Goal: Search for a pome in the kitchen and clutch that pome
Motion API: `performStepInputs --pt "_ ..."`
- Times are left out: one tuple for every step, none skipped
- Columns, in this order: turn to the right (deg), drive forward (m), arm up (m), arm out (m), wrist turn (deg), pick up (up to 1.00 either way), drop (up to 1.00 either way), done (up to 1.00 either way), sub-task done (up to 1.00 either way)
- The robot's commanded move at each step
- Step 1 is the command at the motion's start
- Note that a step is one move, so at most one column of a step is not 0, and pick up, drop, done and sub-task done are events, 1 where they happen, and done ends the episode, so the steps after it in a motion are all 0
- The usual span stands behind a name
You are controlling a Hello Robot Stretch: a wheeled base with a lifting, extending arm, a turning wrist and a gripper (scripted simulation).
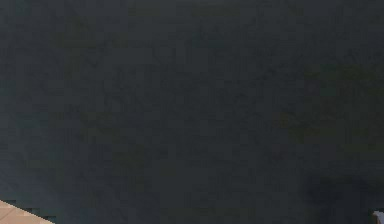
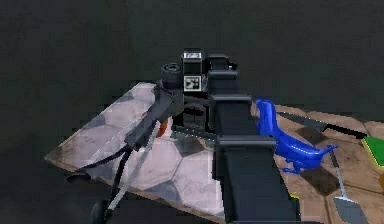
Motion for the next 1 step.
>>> performStepInputs --pt "0.0 0.0 0.0 0.0 45.0 0.0 0.0 0.0 0.0"
